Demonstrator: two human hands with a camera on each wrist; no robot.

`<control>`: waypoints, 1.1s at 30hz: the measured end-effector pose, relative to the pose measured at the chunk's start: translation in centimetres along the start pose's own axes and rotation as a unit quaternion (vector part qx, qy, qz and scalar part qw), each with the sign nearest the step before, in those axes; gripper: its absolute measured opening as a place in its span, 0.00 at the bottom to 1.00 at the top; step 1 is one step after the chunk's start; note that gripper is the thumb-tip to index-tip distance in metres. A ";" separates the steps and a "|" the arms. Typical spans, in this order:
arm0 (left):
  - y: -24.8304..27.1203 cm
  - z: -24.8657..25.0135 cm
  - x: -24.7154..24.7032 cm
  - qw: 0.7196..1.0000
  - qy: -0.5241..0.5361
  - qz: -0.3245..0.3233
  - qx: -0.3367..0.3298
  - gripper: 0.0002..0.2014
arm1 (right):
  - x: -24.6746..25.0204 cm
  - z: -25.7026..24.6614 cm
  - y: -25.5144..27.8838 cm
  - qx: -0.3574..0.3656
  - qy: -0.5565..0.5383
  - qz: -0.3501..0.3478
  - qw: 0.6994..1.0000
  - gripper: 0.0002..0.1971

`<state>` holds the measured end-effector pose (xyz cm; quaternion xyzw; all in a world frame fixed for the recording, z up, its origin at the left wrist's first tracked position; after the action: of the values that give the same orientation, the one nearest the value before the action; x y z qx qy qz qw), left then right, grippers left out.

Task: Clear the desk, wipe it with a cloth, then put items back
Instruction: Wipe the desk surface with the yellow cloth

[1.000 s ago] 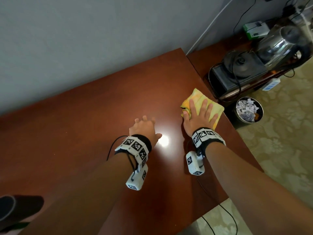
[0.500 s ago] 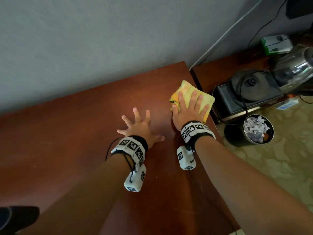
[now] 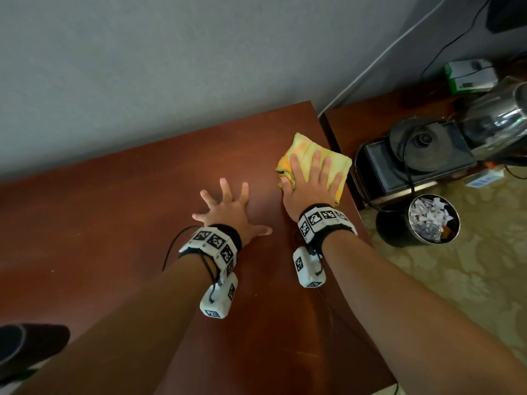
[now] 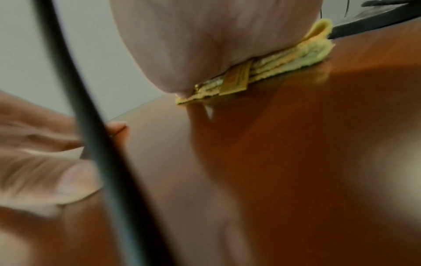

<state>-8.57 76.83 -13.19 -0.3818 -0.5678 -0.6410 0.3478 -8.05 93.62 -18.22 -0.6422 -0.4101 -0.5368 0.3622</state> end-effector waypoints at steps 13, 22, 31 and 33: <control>-3.9 -1.7 2.4 0.997 0.030 0.069 0.025 0.56 | 0.3 -1.2 -4.0 0.010 0.007 -0.024 1.000 0.31; -5.8 -2.3 1.6 0.998 0.026 0.030 0.050 0.56 | -0.9 -9.7 -5.6 0.125 -0.043 -0.029 0.991 0.30; -5.2 -2.4 1.7 0.998 0.031 0.041 0.045 0.58 | -1.0 -7.3 -9.2 0.102 -0.058 -0.016 0.993 0.29; -5.1 -2.4 1.9 0.998 0.034 0.039 0.044 0.60 | -0.4 -4.8 -11.2 0.052 -0.043 -0.024 0.997 0.29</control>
<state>-14.11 75.04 -14.02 -0.3661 -0.5675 -0.6141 0.4084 -20.20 93.68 -17.57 -0.6350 -0.4677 -0.4952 0.3645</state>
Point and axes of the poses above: each hand's wrist, its own y-axis away from the middle knuckle, its own x-axis out of the back of the hand, z = x × y, the point moved 1 cm from there along -y, towards the middle knuckle, and after that the axes turned 15 degrees about z, right-handed, at the moved point
